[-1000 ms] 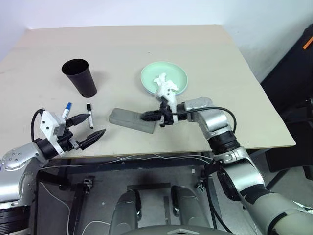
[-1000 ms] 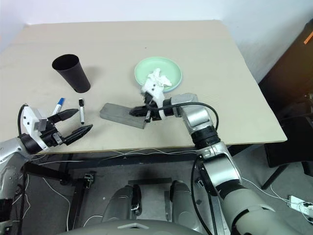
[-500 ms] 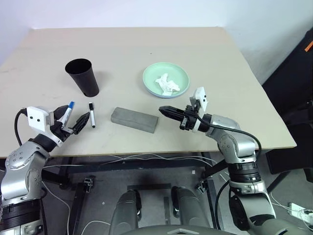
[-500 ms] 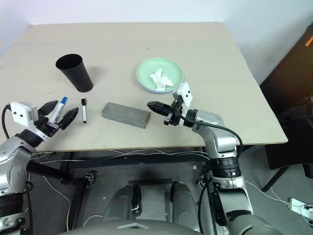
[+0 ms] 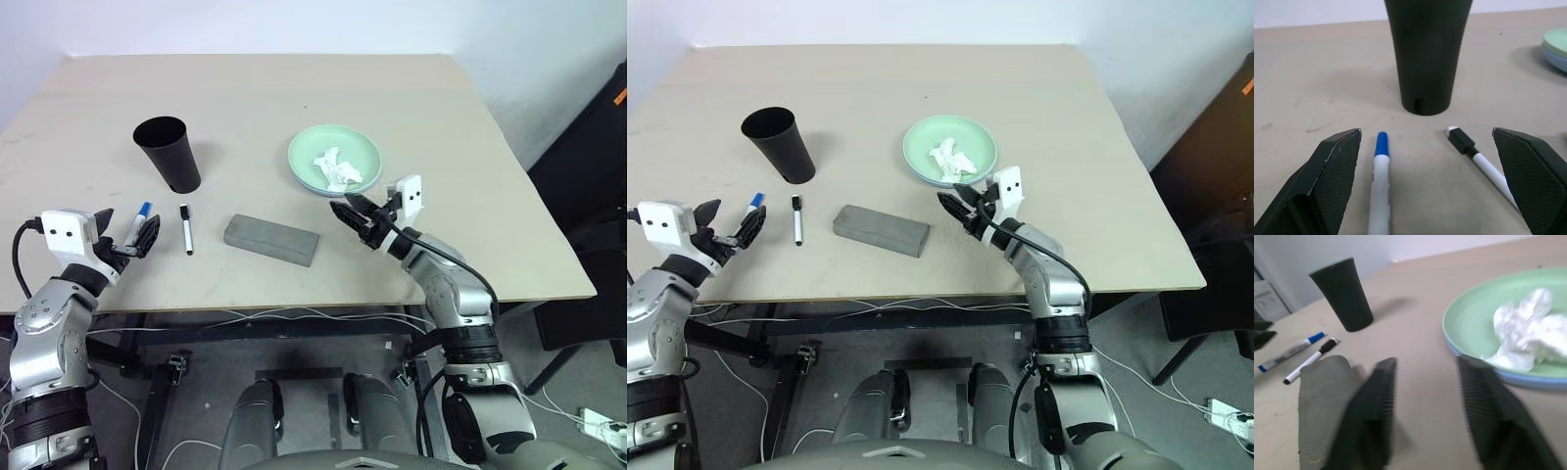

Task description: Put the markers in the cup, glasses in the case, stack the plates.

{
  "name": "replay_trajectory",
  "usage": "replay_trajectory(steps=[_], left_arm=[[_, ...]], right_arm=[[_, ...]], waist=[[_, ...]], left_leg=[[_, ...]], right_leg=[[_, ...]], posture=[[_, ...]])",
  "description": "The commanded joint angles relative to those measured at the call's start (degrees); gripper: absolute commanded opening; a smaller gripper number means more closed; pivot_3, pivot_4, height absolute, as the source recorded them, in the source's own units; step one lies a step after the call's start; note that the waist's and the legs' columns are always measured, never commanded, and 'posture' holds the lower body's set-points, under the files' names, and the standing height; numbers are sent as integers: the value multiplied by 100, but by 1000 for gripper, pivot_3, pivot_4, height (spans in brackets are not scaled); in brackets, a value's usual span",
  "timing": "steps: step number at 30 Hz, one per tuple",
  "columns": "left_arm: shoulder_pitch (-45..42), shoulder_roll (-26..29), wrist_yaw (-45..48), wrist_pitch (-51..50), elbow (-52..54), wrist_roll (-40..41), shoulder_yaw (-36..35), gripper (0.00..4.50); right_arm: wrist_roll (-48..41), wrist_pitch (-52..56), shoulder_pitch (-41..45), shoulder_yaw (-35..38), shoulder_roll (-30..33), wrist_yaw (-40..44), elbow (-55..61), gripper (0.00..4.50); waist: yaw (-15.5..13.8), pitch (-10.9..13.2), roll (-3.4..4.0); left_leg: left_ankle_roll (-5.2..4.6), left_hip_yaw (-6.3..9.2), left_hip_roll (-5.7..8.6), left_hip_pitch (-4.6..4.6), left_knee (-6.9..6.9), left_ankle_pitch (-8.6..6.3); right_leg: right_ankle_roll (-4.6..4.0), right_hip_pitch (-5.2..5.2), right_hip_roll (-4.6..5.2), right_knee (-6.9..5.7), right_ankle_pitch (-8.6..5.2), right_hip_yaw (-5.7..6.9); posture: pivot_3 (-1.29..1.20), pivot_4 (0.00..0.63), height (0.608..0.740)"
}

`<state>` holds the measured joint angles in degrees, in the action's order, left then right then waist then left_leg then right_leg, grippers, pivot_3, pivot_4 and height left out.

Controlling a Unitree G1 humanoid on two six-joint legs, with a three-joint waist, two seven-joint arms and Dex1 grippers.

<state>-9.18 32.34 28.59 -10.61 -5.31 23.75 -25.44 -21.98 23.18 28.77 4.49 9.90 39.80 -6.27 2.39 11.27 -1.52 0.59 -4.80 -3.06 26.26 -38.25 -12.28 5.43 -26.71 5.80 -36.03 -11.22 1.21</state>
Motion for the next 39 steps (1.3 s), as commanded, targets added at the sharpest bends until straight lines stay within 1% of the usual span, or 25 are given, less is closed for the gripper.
replay_trajectory(steps=[1, 3, 4, 9, 11, 13, 17, 20, 25, 28, 31, 36, 39], left_arm=[[-209, 117, -110, 164, -114, -139, -53, 4500], [-308, 108, -142, 142, -208, -184, -4, 4500], [-356, 103, -176, 119, -248, -203, 11, 4500], [-545, 125, -256, 110, -523, -295, 32, 4500], [-586, 146, -297, 77, -604, -347, 66, 4500], [-650, 139, -359, 25, -664, -362, 74, 4500], [-746, 151, -381, -279, -690, -294, 101, 4500], [-789, 207, -513, -625, -657, -415, 209, 4500], [-916, 261, -782, -1321, -498, -609, 472, 4500], [-958, 256, -828, -1491, -439, -618, 496, 4500], [-982, 240, -911, -1615, -475, -650, 507, 4500], [-1123, 243, -1067, -1816, -716, -697, 498, 4500], [-1194, 276, -1042, -1754, -920, -820, 600, 4500]], right_arm=[[-444, 231, 132, -66, 347, 550, 669, 3593], [-820, 569, 73, -122, 708, 1052, 1120, 4282], [-949, 688, 53, -147, 875, 1220, 1307, 4486], [-1342, 1037, 54, -120, 1337, 1439, 1858, 4486], [-1312, 1126, -2, -238, 1546, 1523, 2050, 4486], [-1070, 1048, -81, -442, 1767, 1553, 2156, 4486], [-1007, 935, -145, -490, 1915, 1564, 2094, 4486], [-687, 675, -136, -625, 2044, 1563, 1983, 4486], [-915, 932, -11, -469, 2249, 1661, 1941, 4486], [-1020, 879, -14, -357, 2286, 1693, 1951, 4486], [-959, 782, -153, -409, 2291, 1670, 2010, 4486], [-925, 681, -308, -491, 2134, 1539, 2081, 4486], [-856, 517, -400, -540, 2039, 1482, 2090, 4486]], waist=[[0, 0, 0], [-3, 0, 1], [-9, 0, 1], [-13, -1, -1], [-19, -1, -1], [-20, -1, -1], [-35, -1, -2], [-40, -1, -2], [-63, -1, -2], [-120, -1, -2], [-163, -1, -2], [-183, -1, -3], [-180, -1, -3]], left_leg=[[-1, 1, 0, 0, 0, 0], [-1, 2, 0, 0, 0, 0], [-1, 4, -1, 1, 0, 0], [0, 14, -2, 2, 0, 0], [12, 15, -2, 3, 0, -7], [14, 16, -2, 3, 0, -8], [14, 25, -2, 10, 0, -9], [14, 26, -2, 10, 0, -8], [13, 28, -1, 12, 2, -8], [13, 30, -2, 14, 2, -8], [13, 30, -2, 13, 3, -8], [13, 33, -2, 14, 3, -8], [10, 35, -1, 13, 3, -6]], right_leg=[[0, 1, 0, 0, 0, 1], [0, 1, 0, 0, 0, 1], [-1, 1, 1, 0, 0, 3], [-1, 6, 1, 6, -1, 14], [-1, 5, 3, 6, 0, 16], [-2, 7, 4, 10, -1, 19], [-2, 11, 5, 23, 0, 33], [-1, 15, 6, 27, 0, 36], [-1, 18, 6, 39, 0, 42], [-1, 18, 6, 40, 0, 44], [-1, 18, 5, 42, 0, 44], [-1, 26, 6, 50, 1, 49], [0, 26, 5, 50, 1, 51]], posture=[[0, 150, 691], [0, 150, 691], [0, 150, 691], [0, 150, 691], [0, 150, 691], [0, 150, 691], [0, 150, 691], [0, 150, 691], [0, 150, 691], [0, 150, 691], [0, 150, 691], [0, 150, 691], [0, 150, 691]])
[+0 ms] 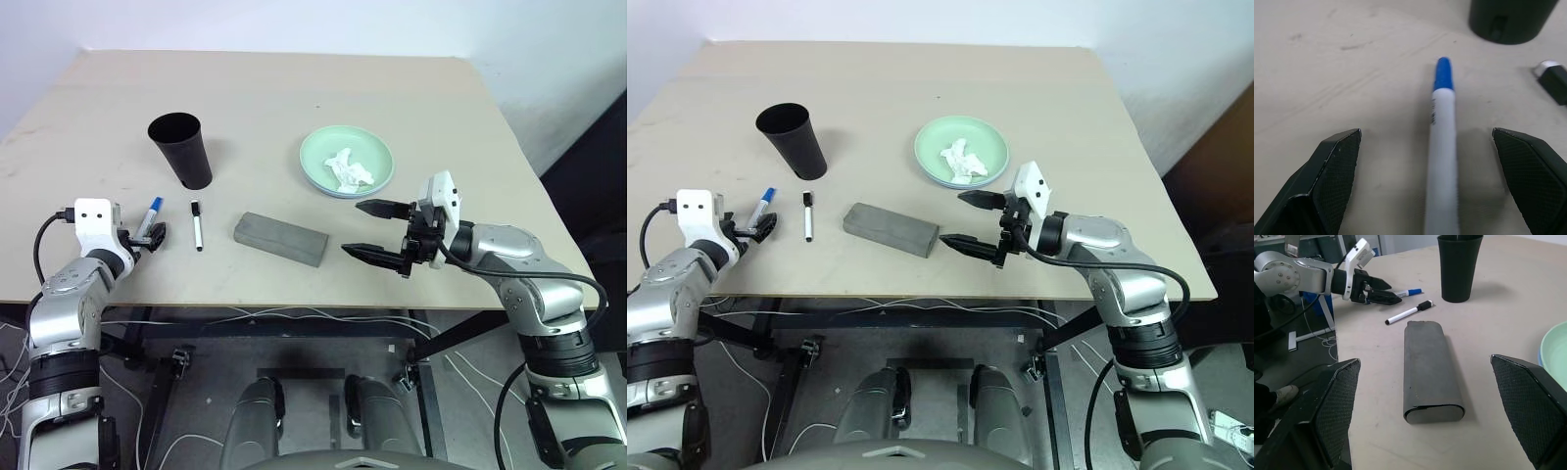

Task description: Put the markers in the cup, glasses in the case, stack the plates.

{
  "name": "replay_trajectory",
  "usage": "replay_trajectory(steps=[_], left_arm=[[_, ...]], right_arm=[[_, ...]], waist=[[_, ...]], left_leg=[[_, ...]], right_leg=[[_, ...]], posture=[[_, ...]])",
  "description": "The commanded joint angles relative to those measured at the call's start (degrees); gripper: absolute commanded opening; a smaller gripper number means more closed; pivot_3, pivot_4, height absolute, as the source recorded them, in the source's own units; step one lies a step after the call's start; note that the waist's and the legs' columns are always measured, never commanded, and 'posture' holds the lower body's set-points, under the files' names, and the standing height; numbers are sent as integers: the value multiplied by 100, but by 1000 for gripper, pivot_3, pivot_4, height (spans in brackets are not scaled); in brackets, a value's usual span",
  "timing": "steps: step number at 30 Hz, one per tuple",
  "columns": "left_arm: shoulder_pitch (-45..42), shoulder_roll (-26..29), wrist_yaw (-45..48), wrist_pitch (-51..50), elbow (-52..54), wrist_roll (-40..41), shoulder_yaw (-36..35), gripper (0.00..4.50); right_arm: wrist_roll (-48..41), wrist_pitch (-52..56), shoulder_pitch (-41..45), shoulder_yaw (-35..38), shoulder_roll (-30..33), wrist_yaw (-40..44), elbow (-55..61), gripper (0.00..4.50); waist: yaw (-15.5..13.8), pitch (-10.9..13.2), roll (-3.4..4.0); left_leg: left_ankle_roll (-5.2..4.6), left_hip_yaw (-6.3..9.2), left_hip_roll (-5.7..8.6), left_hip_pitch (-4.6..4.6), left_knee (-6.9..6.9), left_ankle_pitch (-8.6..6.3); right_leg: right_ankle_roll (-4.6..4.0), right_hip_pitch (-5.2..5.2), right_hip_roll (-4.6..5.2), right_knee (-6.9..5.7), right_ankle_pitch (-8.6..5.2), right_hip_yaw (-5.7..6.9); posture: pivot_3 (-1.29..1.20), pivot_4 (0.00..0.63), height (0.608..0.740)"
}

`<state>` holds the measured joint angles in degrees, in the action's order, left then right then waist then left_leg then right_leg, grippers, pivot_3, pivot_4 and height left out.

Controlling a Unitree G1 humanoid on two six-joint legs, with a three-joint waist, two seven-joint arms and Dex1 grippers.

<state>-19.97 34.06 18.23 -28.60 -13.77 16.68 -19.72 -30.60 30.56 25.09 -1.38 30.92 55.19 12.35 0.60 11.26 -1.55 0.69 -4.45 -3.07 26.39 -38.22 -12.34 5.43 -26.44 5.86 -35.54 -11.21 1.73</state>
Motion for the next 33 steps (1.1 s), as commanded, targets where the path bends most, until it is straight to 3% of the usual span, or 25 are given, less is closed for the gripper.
replay_trajectory(steps=[1, 8, 12, 21, 33], left_arm=[[-129, 92, 22, 65, -102, -117, 39, 4500], [-316, 52, 129, -81, -248, -218, 216, 4500], [-432, 125, 150, -587, -167, -231, 286, 3382], [-580, 247, -39, -1412, 94, -295, 337, 385], [-821, 326, -56, -2142, 515, -123, 207, 335]], right_arm=[[31, -254, -57, 25, -78, -73, 227, 4486], [29, -224, -103, 1, -164, -233, 178, 4486], [69, -212, -100, -11, -147, -294, 150, 4500], [134, -176, -103, -123, -187, -451, 233, 4500], [308, -268, -39, -226, -147, -425, 141, 4500]], waist=[[-1, 0, 0], [-27, -1, 0], [-38, -3, 0], [23, -5, 4], [19, -5, 4]], left_leg=[[-3, 1, 0, 0, 0, 2], [3, 3, 0, -2, -1, -2], [3, 3, 0, -5, -1, -2], [3, 4, -1, -11, 0, -2], [-9, 2, -2, -10, 0, 6]], right_leg=[[0, 1, 0, 0, 0, 1], [-1, 5, 1, -1, 1, 4], [-4, 9, 2, -1, 3, 6], [-8, 8, 1, -3, 7, 8], [-8, 6, 0, 1, 7, 7]], posture=[[0, 150, 691], [0, 150, 691], [0, 150, 691], [0, 150, 691], [0, 150, 691]])
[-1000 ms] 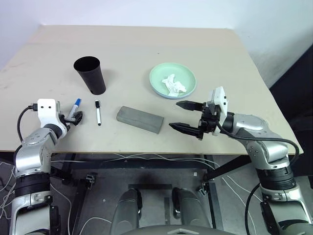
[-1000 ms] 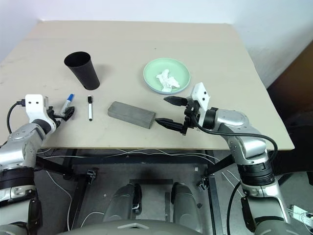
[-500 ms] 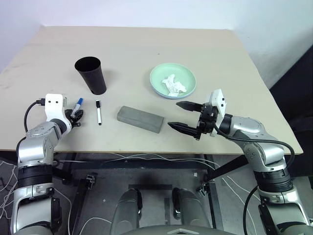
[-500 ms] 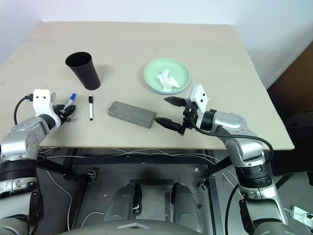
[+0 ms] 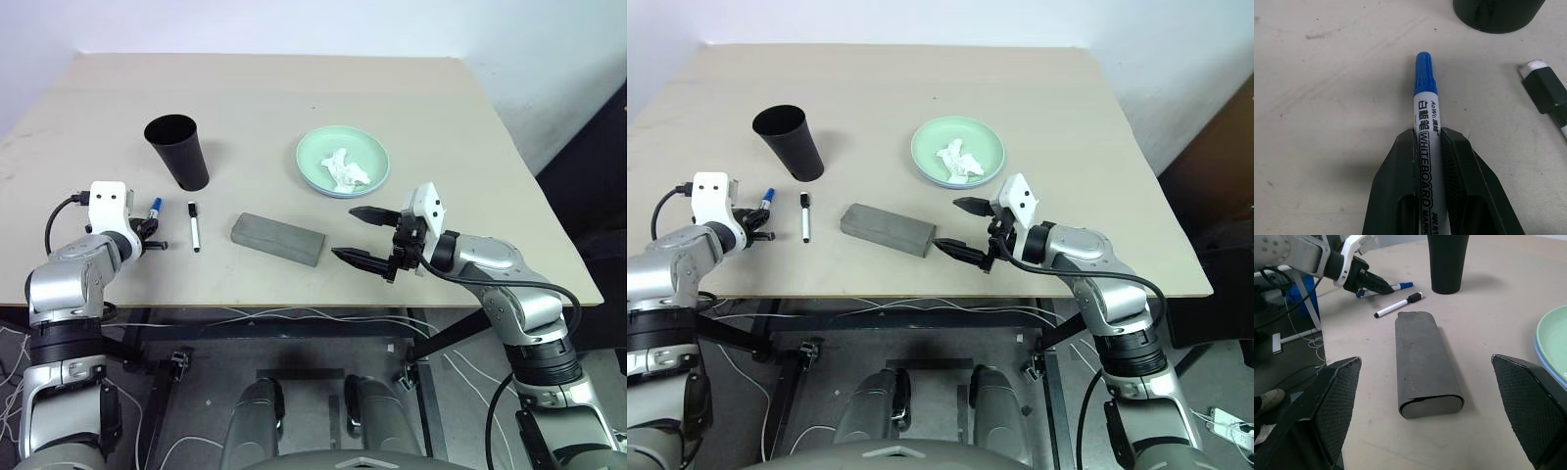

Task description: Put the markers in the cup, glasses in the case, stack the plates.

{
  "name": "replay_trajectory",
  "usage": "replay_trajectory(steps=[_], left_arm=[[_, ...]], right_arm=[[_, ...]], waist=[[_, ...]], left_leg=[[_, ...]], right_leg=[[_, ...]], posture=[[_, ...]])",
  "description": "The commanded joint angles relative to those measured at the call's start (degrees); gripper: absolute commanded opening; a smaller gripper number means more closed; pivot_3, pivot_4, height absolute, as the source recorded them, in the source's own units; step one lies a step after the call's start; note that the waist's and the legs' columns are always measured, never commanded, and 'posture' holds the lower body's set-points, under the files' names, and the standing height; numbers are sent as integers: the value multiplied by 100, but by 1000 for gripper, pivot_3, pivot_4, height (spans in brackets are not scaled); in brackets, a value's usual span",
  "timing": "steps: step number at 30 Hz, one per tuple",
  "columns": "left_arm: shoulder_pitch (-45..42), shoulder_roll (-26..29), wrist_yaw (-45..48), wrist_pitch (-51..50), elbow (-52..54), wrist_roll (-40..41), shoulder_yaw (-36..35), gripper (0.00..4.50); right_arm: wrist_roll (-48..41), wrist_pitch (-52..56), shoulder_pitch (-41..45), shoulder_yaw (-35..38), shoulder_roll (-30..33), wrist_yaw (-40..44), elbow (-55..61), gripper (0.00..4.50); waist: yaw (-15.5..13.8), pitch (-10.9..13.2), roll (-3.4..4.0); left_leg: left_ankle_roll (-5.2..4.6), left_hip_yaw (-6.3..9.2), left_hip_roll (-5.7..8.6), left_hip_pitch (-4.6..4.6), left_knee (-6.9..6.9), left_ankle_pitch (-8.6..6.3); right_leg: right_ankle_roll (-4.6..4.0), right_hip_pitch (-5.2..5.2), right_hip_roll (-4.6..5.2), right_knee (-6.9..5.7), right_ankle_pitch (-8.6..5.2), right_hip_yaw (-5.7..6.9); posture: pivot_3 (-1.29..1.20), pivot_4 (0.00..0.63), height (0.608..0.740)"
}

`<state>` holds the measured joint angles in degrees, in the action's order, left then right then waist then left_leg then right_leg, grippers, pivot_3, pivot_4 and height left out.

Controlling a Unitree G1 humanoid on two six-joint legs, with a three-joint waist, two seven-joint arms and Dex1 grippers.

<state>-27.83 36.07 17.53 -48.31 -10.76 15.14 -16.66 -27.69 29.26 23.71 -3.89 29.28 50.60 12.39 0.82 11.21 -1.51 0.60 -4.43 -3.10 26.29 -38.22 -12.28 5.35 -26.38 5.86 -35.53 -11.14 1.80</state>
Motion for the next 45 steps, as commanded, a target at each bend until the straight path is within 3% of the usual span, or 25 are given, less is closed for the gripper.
replay_trajectory(steps=[1, 10, 22, 25, 31, 34, 42, 45], left_arm=[[-16, 140, 10, -194, 265, 14, -81, 685], [-141, 242, -253, -651, 273, -85, -132, 3645], [-919, 302, -42, -1106, -640, -138, 304, 3645], [-897, 283, 62, -1236, -564, -63, 301, 3074], [-861, 303, 280, -1530, -366, 13, 357, 1043], [-831, 327, 314, -1606, -320, -15, 349, 277], [-793, 340, 282, -1623, -221, -52, 238, 278], [-886, 225, 45, -1152, -270, -116, 10, 278]], right_arm=[[26, -141, 100, 21, 17, 40, 136, 4500], [172, -200, 136, -58, 4, 54, 69, 4500], [423, -327, 38, -85, 0, -21, -50, 4500], [485, -385, 6, -102, -5, -21, -81, 4500], [624, -516, -14, -132, -9, 6, -191, 4500], [648, -556, -14, -126, -19, 32, -239, 4500], [689, -597, -27, -168, -38, 75, -273, 4500], [575, -452, 23, -113, -17, 97, -203, 4500]], waist=[[-8, 0, 0], [-13, 0, 0], [-26, 0, -1], [-25, 0, -1], [-19, 0, -1], [-21, 0, -1], [-17, 0, -1], [-19, 0, -1]], left_leg=[[0, -1, 0, 1, 0, 0], [-2, 0, 1, 5, 0, 1], [-2, 1, 1, 4, -1, 2], [-2, 1, 1, 4, -1, 2], [-3, 0, 2, 4, -1, 3], [-3, 0, 2, 4, -1, 3], [-4, 0, 3, 4, -2, 4], [-4, 1, 3, 4, -2, 4]], right_leg=[[0, 0, 0, 2, 0, 0], [1, -1, 0, 6, 0, 0], [1, 2, 0, 4, 0, 5], [1, 3, 0, 4, 0, 5], [2, 2, -1, 5, 0, 5], [2, 4, 0, 5, 0, 5], [2, 4, 0, 5, 0, 5], [2, 3, 0, 4, 0, 5]], posture=[[0, 150, 691], [0, 150, 691], [0, 150, 691], [0, 150, 691], [0, 150, 691], [0, 150, 691], [0, 150, 691], [0, 150, 691]])
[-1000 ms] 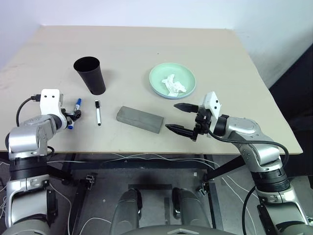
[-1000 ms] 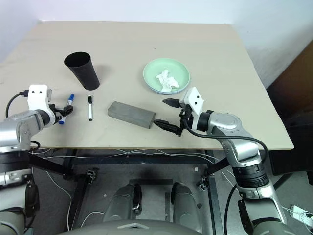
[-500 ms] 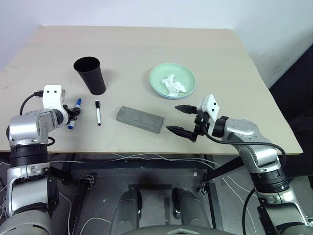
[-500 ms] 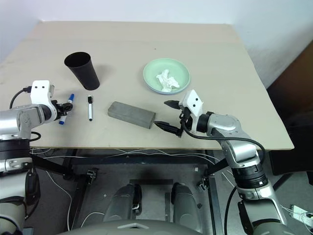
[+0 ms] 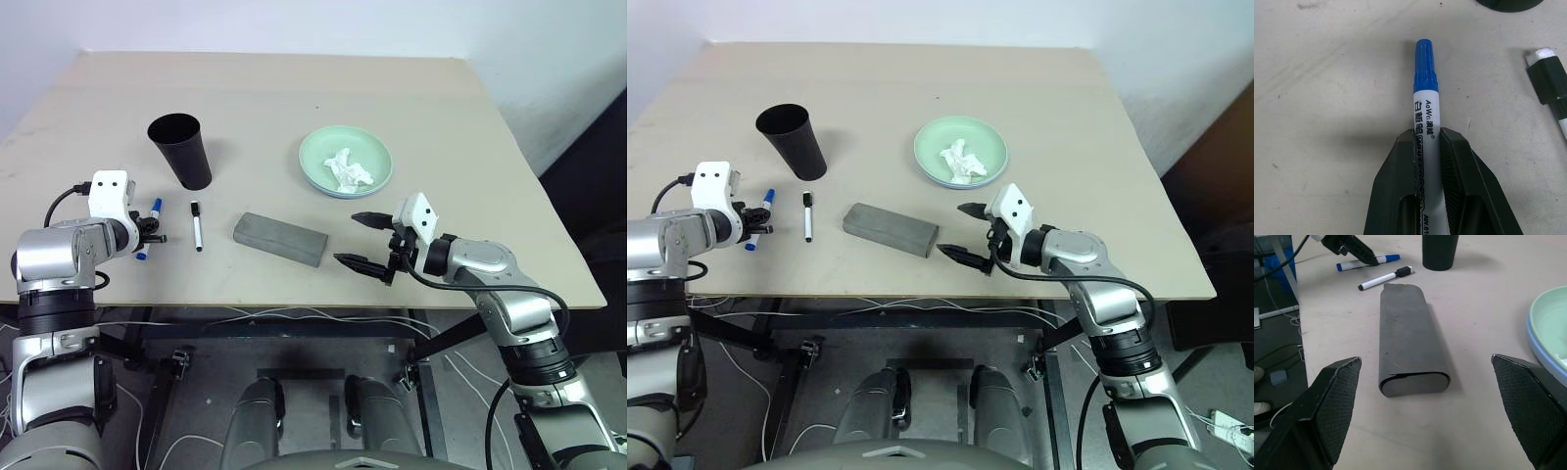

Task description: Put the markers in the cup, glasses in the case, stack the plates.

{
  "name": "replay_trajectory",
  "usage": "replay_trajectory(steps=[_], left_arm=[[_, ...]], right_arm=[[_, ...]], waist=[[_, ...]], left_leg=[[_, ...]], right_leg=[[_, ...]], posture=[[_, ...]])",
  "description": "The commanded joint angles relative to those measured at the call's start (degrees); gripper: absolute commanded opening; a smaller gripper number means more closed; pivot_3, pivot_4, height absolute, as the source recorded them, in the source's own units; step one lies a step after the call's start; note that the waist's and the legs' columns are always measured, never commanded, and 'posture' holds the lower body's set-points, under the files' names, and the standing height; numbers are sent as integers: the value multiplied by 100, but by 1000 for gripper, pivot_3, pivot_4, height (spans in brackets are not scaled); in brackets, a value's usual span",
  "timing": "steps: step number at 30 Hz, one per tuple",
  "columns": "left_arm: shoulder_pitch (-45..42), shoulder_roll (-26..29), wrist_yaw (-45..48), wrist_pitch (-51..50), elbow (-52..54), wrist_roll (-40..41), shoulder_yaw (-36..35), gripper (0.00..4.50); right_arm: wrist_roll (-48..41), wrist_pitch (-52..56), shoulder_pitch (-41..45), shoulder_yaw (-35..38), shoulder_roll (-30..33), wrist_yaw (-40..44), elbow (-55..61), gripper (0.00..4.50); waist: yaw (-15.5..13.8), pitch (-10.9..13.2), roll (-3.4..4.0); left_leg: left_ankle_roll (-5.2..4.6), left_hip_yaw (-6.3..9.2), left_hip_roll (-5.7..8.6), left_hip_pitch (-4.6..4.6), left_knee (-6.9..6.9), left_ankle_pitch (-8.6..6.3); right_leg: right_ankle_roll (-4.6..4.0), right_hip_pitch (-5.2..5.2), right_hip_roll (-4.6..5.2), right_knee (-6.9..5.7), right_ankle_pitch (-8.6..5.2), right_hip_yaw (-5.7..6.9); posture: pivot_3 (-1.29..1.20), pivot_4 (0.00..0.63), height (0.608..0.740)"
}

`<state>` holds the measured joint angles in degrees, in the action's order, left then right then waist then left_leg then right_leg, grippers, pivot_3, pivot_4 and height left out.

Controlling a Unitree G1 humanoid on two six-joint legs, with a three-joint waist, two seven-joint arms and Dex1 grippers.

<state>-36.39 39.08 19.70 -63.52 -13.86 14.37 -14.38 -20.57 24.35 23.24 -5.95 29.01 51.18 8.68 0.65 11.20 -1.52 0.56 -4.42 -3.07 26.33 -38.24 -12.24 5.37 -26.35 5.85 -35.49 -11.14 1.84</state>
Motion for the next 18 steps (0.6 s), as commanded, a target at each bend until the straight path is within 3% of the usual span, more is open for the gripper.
replay_trajectory(steps=[1, 9, 18], left_arm=[[-28, -112, -198, 785, 43, -72, -269, 278], [235, -205, 142, 3326, 203, 31, -560, 278], [202, 128, -280, 3875, 425, -356, -590, 278]], right_arm=[[-190, 109, 103, 125, 13, 36, 189, 4500], [-273, 208, 175, 166, -4, -15, 233, 4500], [-304, 191, 195, 156, -39, -7, 215, 4500]], waist=[[-7, 0, 0], [1, 0, -1], [-2, 0, -1]], left_leg=[[0, 0, 0, 0, 0, 0], [0, 0, -1, 2, 0, 1], [-1, -1, 0, 2, -1, 2]], right_leg=[[0, 0, 0, 0, 0, 0], [-1, -3, 0, 1, 0, 0], [0, -1, 0, -1, 1, 0]], posture=[[0, 150, 691], [0, 150, 691], [0, 150, 691]])
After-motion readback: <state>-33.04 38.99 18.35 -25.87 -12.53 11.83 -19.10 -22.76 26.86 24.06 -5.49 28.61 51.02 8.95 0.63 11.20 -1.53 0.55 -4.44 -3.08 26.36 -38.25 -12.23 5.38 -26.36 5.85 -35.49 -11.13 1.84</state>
